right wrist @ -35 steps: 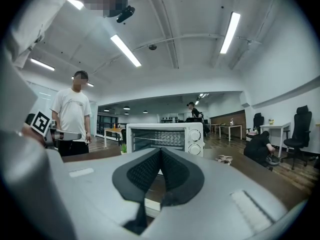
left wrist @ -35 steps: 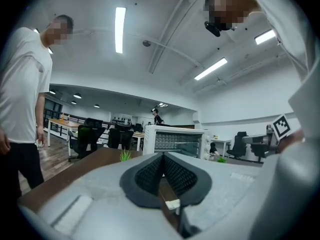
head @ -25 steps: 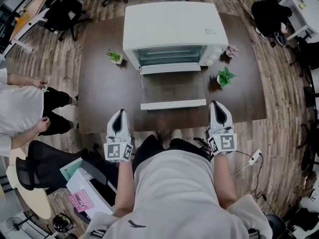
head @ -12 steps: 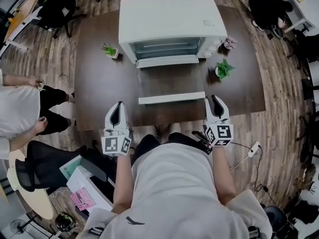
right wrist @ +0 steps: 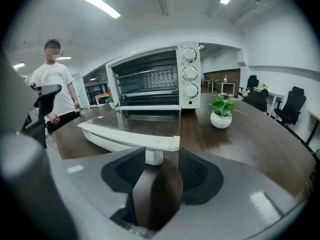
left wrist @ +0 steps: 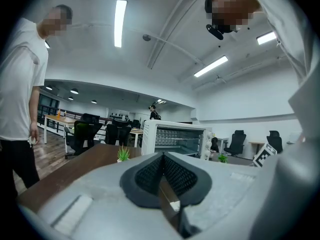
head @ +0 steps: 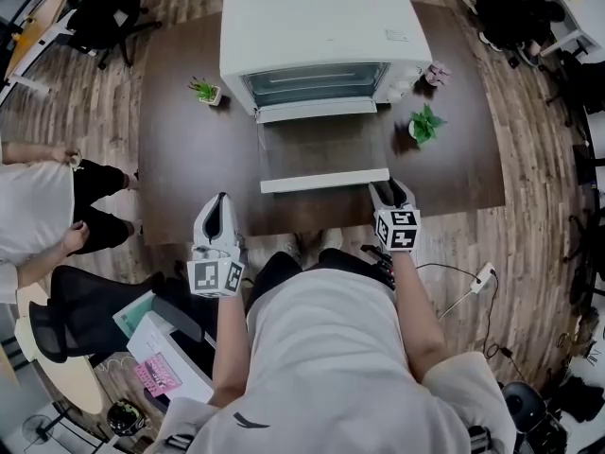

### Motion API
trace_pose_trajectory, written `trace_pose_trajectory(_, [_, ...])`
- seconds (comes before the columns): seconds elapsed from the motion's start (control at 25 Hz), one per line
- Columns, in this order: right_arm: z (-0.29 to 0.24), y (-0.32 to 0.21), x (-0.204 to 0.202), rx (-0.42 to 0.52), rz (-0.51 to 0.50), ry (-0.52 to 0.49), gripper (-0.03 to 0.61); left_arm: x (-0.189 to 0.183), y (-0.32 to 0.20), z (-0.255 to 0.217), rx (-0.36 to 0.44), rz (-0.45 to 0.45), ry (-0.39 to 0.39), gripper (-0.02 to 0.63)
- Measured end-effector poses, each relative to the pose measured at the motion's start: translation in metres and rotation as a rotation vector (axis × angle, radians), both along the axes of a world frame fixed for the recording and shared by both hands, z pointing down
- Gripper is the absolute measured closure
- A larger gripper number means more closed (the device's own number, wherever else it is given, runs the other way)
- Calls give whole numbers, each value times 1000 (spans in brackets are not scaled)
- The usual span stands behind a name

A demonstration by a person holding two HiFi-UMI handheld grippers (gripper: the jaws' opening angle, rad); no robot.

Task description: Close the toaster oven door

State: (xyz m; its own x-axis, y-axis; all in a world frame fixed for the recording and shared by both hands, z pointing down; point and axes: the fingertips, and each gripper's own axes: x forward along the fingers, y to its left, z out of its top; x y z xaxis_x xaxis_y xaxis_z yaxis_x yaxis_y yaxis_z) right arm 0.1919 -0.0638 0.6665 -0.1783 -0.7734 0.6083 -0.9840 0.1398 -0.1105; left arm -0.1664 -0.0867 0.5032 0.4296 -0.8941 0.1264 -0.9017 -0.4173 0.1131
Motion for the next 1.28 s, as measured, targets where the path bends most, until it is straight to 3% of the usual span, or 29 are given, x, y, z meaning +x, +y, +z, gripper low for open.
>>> trace_pose_trajectory(0.2, [17,-2,-7,-67,-33,-8,382,-4,-1,3,-6,-1,-10,624])
trace_pose_trajectory(0.44, [21,-15,-8,-59,-20,-40,382,-12,-2,6,-8,-4,-27,625])
trace_pose_trajectory(0.6, [19,-15,-6,-51,-3,-67,415,-13,-4,9,-21,-7,-22,624])
trace_pose_trajectory(0.68, [14,-15,-9,-38,3,-80,469,-13,-4,11,-26,-8,-19,624])
trace_pose_trajectory(1.08, [-17,-21,-10,-46,-21,-61,483,-1,-3,20,-41,14,-11,624])
trace_pose_trajectory(1.28, [-53,-34,-8,-15,-50,-37,488,10,1,36,-94,33,47,624])
